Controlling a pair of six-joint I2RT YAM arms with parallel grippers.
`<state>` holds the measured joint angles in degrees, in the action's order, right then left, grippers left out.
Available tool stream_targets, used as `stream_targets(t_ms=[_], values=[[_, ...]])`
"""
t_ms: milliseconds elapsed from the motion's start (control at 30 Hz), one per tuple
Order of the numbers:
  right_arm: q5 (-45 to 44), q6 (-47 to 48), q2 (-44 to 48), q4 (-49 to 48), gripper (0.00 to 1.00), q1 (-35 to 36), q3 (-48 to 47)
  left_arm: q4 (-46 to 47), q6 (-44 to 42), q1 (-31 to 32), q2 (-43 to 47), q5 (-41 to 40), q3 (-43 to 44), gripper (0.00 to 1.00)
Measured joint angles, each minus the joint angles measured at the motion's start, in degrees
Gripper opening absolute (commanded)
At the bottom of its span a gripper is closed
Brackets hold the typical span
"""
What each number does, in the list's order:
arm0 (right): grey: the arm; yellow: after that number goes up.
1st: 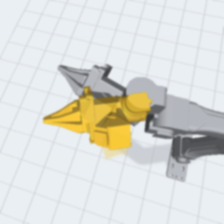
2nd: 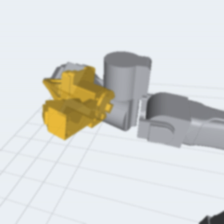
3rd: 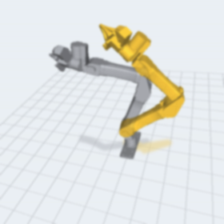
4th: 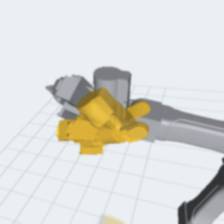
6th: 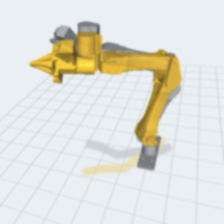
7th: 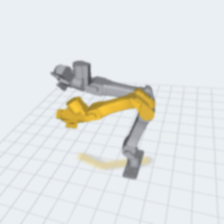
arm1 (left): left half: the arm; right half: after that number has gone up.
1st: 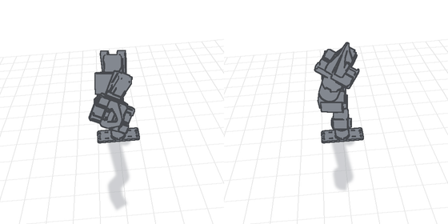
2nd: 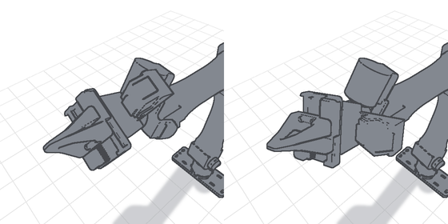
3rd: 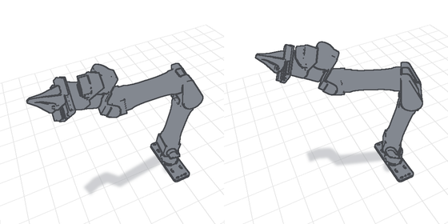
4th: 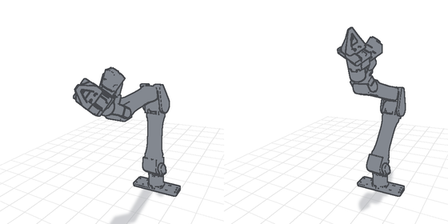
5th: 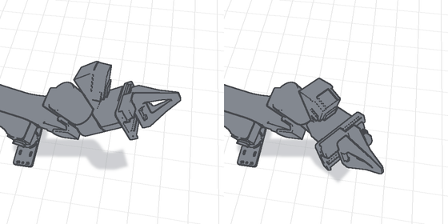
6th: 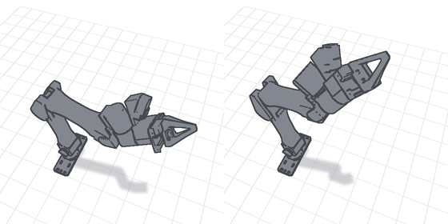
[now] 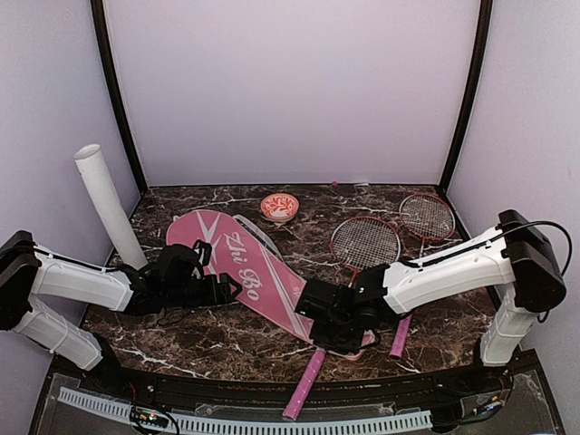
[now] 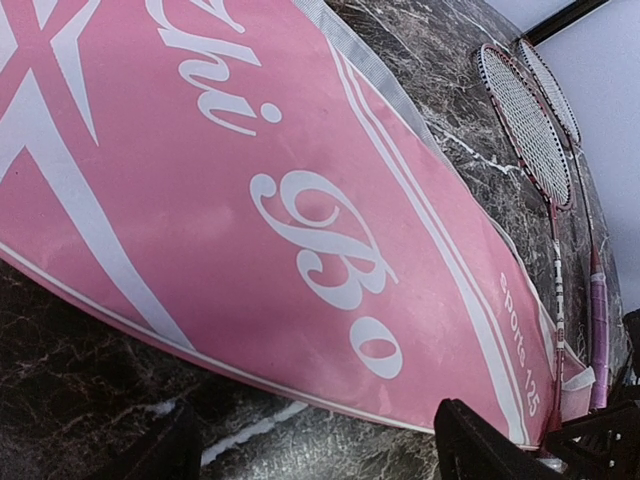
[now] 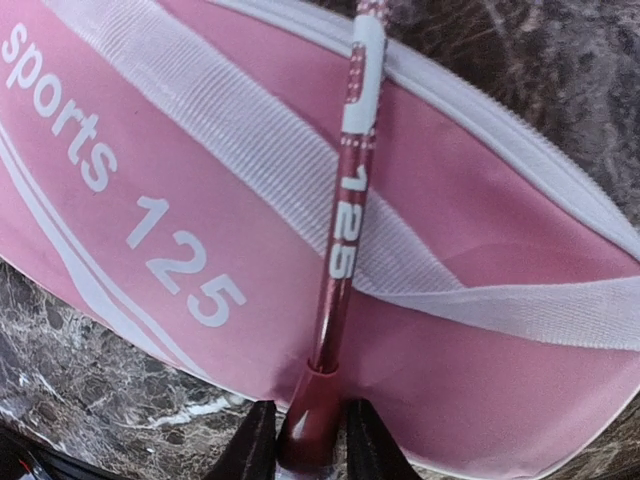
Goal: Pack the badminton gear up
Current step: Adjust the racket bag at the center of the board.
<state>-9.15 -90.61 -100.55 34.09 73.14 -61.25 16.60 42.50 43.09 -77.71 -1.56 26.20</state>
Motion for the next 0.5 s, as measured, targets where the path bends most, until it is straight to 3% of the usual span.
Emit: stream_targets(t_ms=[167,367,500], values=[[-2.0,-2.0,4.1,1.9,0.16,0.0,2.5,0.0,0.2,0.0,-0.3,0.0,0.0,0.83],[-4.7,-2.3,11.0,4.2,0.01,-0.3,5.4,0.0,0.7,0.0,-0.7,-0.1,0.2,0.83],[-5.1,0.5,16.9,4.0,0.0,-2.9,10.0,-0.1,1.5,0.0,-2.3,0.0,1.5,0.82]])
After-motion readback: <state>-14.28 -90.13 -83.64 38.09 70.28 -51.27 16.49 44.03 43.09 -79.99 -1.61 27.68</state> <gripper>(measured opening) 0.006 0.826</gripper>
